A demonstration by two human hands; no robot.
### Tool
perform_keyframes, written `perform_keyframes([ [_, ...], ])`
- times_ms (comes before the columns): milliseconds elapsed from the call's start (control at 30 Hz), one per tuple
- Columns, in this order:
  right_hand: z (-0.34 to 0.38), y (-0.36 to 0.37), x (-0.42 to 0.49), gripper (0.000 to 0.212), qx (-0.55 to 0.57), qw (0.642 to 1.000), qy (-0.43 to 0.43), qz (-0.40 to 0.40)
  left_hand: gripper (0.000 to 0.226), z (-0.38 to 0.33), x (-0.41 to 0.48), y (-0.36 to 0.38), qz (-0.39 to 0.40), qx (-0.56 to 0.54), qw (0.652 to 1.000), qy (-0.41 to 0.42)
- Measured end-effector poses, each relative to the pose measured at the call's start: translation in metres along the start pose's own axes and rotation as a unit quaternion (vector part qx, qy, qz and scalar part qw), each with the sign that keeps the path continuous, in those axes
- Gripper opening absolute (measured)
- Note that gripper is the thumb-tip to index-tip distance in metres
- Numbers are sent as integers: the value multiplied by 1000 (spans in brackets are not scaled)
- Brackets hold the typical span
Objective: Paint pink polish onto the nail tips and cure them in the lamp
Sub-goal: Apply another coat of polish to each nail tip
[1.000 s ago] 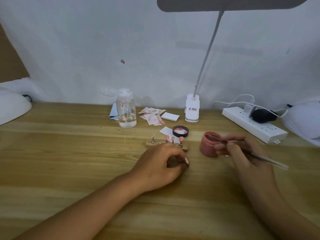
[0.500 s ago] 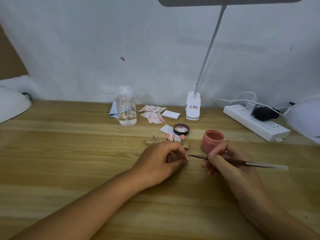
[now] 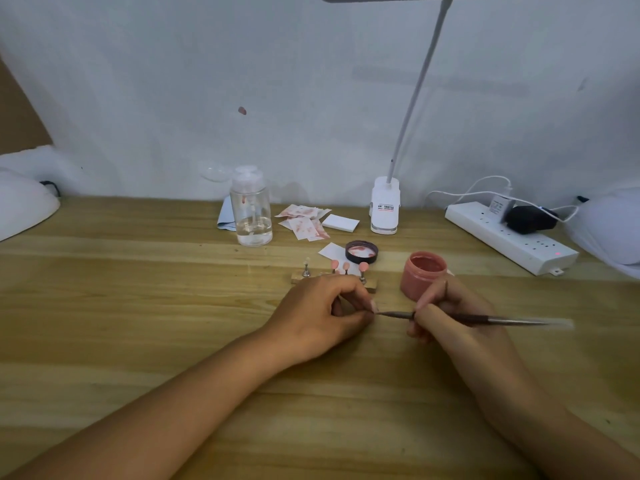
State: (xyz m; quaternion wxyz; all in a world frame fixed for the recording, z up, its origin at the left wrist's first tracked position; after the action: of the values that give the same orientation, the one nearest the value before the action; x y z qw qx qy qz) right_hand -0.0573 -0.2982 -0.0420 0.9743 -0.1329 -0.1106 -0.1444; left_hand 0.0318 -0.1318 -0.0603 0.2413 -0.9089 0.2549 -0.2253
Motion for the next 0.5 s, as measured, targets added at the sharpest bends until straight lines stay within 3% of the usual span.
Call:
perform_keyframes([
  [367, 2, -2, -1, 11, 11, 1000, 5, -24, 19, -2, 1, 0, -3, 4, 1000, 1],
  [500, 4, 0, -3, 12, -29, 999, -7, 15, 22, -2, 1, 0, -6, 13, 1000, 7],
])
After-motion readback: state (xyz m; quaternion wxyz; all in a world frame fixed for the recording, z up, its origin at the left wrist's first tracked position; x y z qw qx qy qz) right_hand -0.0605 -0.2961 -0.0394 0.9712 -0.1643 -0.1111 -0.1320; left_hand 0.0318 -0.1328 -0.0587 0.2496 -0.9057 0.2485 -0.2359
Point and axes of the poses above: each hand's wrist, its own x-axis towards the middle knuckle, its own y-axis out of the palm, z = x × y, the point moved 1 cm from there along x, towards the middle knuckle, and after that the axes turned 8 degrees about -x, right-handed, at the moved point
